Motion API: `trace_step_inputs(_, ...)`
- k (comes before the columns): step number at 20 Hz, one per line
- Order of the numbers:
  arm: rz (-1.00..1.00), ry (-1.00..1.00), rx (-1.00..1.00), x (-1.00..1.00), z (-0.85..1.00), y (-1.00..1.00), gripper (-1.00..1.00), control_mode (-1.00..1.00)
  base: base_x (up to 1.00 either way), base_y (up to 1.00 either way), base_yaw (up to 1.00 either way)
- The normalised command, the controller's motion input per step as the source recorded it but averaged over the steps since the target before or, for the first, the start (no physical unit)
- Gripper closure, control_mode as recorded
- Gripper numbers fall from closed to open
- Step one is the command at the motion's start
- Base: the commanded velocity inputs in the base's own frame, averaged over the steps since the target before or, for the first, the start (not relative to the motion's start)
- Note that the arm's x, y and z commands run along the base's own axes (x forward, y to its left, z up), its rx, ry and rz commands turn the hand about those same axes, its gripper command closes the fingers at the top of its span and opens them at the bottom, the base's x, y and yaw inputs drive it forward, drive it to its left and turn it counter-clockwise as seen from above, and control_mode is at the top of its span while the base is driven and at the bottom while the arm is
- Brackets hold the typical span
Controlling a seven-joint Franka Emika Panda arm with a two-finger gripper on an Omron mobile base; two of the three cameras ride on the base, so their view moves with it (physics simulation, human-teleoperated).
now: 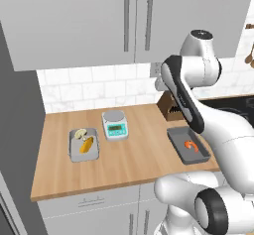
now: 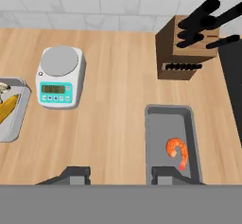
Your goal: Take the meat container that has the shrimp and place it on the second highest rack of the freezer. Then take the vegetable container that has the mushroom and corn and place it on the highest rack of the freezer.
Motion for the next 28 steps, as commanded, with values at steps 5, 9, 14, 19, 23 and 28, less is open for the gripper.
trace_step_inputs(5,-0.08,0.19,-0.03,-0.14,-0.31,-0.49,-1.00,-1.00,0.00,0.00,0.00)
trace_step_inputs(9,-0.29,0.11,0.00,0.00,-1.00,-1.00,-1.00,-1.00,0.00,0.00,0.00)
trace_step_inputs(14,-0.27,0.03,0.00,0.00,-0.87,-0.83,-1.00,-1.00,0.00,0.00,0.00)
trace_step_inputs(19,-0.21,0.02,0.07,0.00,-0.90,-0.48,-1.00,-1.00,0.00,0.00,0.00)
trace_step_inputs(23,-0.19,0.05,0.07,-0.10,-0.31,-0.33,-1.00,-1.00,0.00,0.00,0.00)
trace_step_inputs(28,-0.18,0.08,0.05,-0.18,-0.11,-0.23,-1.00,-1.00,0.00,0.00,0.00)
